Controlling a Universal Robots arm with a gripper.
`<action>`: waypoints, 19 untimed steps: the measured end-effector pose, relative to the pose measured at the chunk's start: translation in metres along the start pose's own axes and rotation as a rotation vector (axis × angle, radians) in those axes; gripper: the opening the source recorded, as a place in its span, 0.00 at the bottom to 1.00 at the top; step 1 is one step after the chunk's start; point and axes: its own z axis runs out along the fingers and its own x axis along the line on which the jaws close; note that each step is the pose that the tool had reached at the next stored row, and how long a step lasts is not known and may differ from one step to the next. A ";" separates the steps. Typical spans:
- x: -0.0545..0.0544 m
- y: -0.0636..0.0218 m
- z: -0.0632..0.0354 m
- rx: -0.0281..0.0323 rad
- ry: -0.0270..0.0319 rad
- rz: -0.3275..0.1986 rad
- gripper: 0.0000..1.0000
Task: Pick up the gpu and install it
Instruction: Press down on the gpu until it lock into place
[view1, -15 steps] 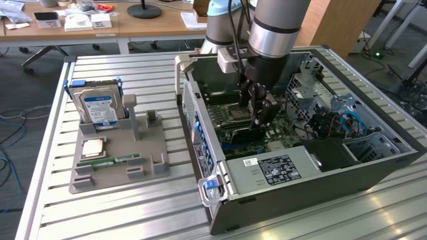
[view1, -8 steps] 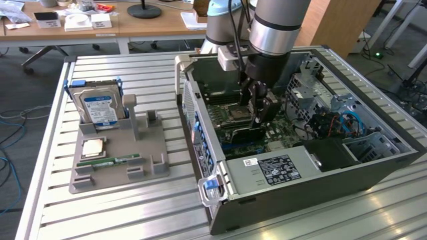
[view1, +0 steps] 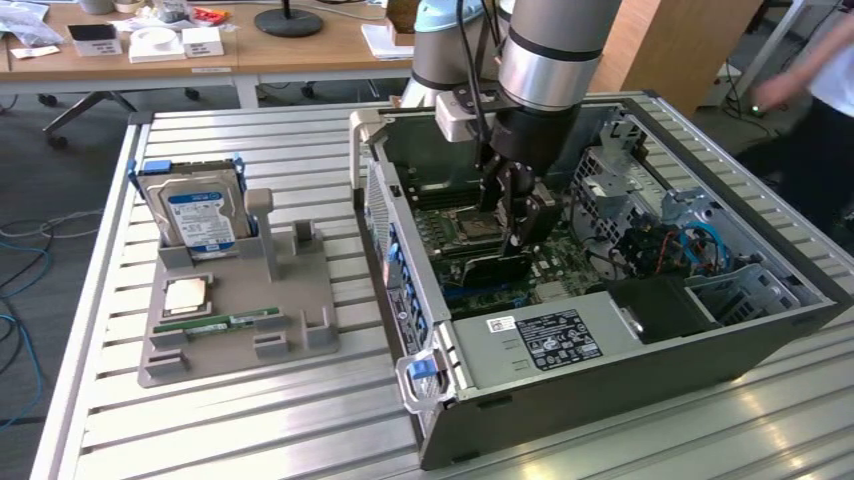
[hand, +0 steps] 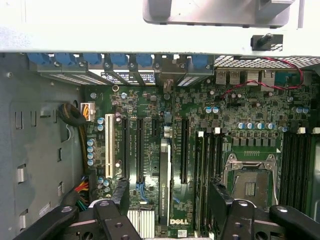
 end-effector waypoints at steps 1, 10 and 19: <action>0.000 0.0000 0.0000 0.0000 0.0000 0.000 0.74; 0.000 0.0000 0.0000 0.0000 0.0000 0.000 0.49; 0.000 0.0000 0.0000 0.0000 0.0000 0.000 0.14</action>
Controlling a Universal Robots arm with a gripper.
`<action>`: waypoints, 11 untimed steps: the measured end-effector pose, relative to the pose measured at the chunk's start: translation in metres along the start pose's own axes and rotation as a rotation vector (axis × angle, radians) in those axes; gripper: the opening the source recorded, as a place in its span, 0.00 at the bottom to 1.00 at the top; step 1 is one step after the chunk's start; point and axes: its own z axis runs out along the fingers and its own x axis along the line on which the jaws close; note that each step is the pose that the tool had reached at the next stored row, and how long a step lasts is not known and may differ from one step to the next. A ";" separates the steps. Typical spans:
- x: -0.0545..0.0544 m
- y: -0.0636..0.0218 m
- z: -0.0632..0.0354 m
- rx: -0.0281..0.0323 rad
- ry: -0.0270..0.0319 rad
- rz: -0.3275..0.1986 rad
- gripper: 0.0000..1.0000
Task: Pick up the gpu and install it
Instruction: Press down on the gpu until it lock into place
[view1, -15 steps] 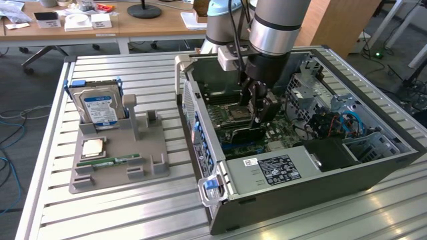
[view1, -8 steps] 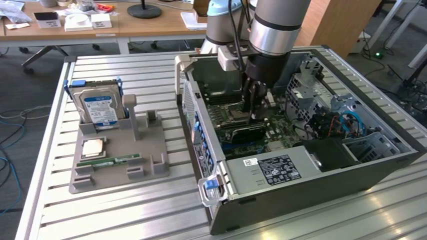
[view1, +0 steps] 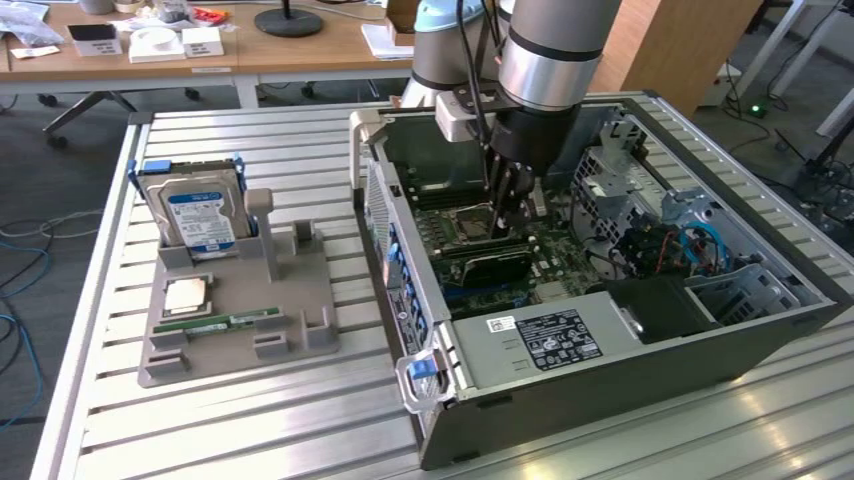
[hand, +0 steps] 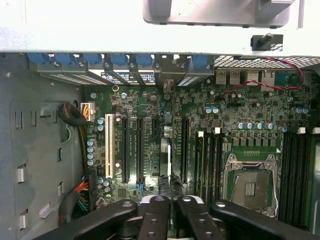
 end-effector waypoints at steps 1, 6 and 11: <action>0.000 0.0000 0.0000 0.0000 0.0000 0.000 0.11; 0.000 0.0000 0.0000 0.0000 0.0000 0.000 0.11; -0.002 0.0001 0.0001 0.0000 0.0001 0.000 0.11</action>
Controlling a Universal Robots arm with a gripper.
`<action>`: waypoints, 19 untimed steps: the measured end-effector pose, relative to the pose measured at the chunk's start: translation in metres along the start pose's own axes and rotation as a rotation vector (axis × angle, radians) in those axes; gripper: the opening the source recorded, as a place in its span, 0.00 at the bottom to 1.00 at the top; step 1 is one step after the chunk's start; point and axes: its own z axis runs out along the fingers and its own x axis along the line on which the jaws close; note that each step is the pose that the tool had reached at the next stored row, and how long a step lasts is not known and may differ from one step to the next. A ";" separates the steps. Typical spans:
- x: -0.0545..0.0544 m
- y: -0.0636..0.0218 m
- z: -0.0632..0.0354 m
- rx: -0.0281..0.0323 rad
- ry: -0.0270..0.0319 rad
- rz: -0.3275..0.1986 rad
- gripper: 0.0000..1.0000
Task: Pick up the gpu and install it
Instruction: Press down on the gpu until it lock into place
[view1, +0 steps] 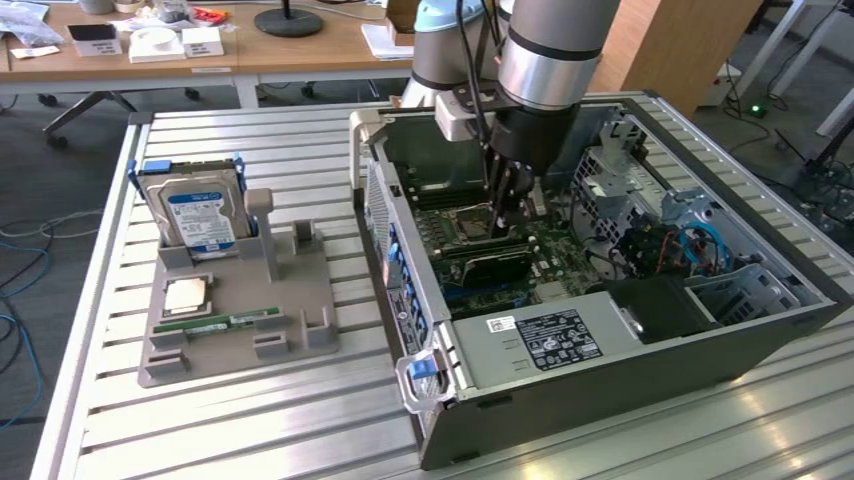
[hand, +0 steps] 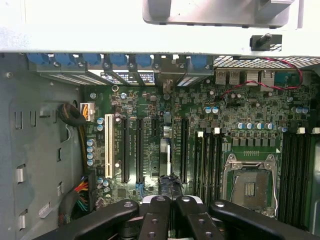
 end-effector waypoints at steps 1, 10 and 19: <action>-0.001 0.0001 0.0002 0.0001 -0.0001 0.000 0.11; -0.005 0.0010 0.0090 0.0000 -0.0001 0.000 0.11; -0.005 0.0014 0.0217 0.0001 -0.0002 0.000 0.11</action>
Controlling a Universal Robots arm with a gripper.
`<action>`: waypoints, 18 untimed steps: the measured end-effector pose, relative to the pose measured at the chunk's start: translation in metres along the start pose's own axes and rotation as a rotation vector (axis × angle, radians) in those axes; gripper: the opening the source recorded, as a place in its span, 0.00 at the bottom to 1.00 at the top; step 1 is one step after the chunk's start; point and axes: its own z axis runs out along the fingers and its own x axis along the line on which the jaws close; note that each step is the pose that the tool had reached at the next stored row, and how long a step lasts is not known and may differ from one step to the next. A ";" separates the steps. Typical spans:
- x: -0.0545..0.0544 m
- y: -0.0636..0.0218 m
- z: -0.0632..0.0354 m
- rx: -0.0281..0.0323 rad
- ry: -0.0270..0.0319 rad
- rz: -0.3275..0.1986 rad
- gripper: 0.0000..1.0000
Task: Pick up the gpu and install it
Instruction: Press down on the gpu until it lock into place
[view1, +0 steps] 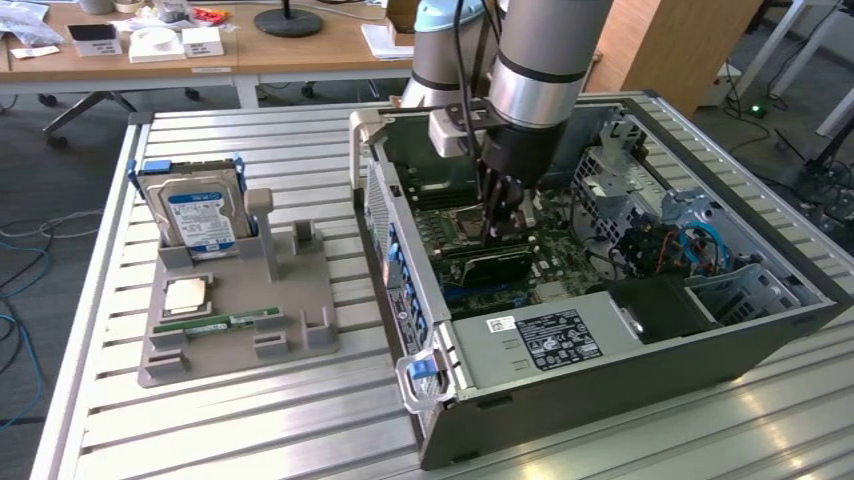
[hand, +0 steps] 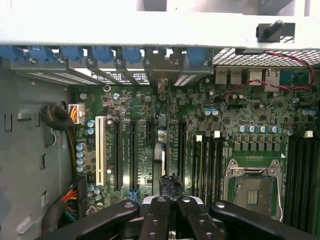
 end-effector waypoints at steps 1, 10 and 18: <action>0.000 0.0000 0.0009 0.0000 0.0000 0.000 0.11; -0.001 0.0001 0.0030 -0.0002 -0.0002 0.000 0.11; -0.001 0.0005 0.0057 -0.0002 -0.0009 0.000 0.11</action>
